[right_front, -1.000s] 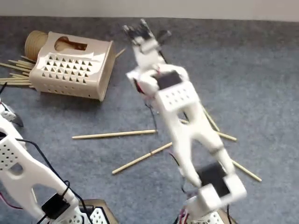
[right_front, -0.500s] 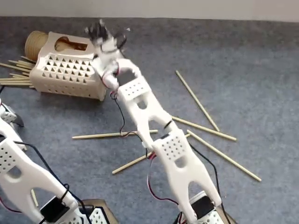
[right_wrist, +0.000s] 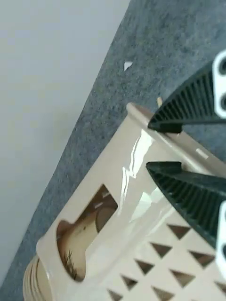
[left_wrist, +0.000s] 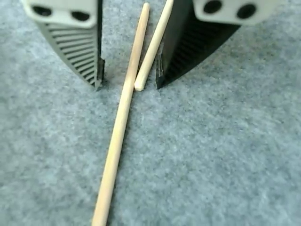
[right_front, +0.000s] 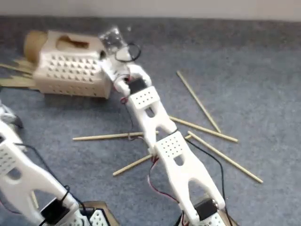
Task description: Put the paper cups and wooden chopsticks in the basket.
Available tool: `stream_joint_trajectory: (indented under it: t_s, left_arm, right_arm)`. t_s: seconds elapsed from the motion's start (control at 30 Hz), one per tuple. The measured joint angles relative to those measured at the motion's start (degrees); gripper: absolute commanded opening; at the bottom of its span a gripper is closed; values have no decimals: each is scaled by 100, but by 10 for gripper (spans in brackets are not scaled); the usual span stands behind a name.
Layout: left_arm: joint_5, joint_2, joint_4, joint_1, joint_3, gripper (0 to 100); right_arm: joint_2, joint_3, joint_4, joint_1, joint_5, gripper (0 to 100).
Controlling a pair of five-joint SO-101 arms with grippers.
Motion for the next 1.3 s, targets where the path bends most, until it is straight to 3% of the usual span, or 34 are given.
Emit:
stream_joint_trajectory:
  t_s: [0.13, 0.43, 0.6, 0.77, 0.9, 1.3]
  left_arm:
    - [0, 44, 0, -18, -149, 210]
    - [0, 105, 70, -185, -387, 210]
    - [0, 141, 114, -185, -492, 210]
    - [0, 158, 519, -193, -1046, 210]
    - [0, 176, 993, -193, -1741, 210]
    - [0, 229, 1046, 193, -3059, 212]
  right_arm:
    - [62, -9, 580, 158, -114, 47]
    - [-211, -9, 2514, 466, -1538, 47]
    - [-237, -18, 3464, 686, -1732, 47]
    - [-123, 26, 4686, 958, -1609, 47]
    - [-185, -9, 5240, 976, -941, 47]
    - [-246, -9, 5459, 967, -677, 47]
